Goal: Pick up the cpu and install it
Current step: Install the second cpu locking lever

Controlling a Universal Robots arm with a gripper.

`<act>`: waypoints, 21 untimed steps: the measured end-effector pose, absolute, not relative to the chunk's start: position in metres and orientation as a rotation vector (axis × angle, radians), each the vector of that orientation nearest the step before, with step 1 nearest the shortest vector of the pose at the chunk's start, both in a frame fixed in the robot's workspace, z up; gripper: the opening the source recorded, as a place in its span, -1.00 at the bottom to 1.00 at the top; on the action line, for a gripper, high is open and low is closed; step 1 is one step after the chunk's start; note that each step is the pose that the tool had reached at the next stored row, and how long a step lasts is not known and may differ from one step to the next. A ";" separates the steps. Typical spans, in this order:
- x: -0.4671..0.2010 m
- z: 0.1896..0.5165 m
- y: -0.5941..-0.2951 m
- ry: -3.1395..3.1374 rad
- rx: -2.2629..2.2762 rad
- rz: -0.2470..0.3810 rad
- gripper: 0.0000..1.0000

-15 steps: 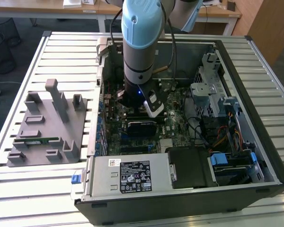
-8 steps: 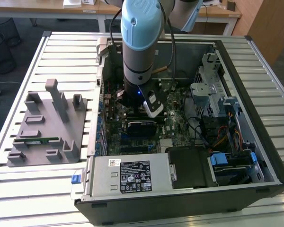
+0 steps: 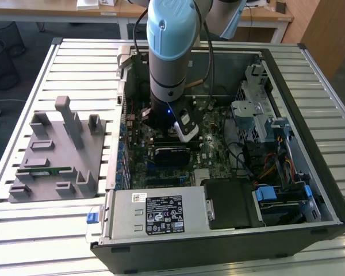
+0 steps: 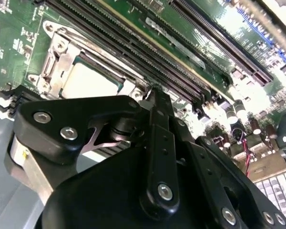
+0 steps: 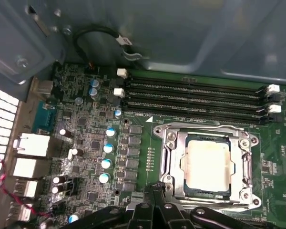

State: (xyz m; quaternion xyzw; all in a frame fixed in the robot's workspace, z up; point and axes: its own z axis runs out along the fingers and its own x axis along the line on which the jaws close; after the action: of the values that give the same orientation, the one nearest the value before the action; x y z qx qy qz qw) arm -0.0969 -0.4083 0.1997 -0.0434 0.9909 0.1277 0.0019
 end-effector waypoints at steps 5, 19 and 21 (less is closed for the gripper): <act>-0.095 0.205 -0.408 3.112 -0.136 0.400 -0.79; -0.088 0.216 -0.411 3.129 -0.133 0.403 -0.79; -0.087 0.222 -0.411 3.130 -0.133 0.403 -0.79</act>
State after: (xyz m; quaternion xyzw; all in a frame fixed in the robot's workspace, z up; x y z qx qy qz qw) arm -0.0874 -0.4109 0.2217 -0.0420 0.9909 0.1277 -0.0087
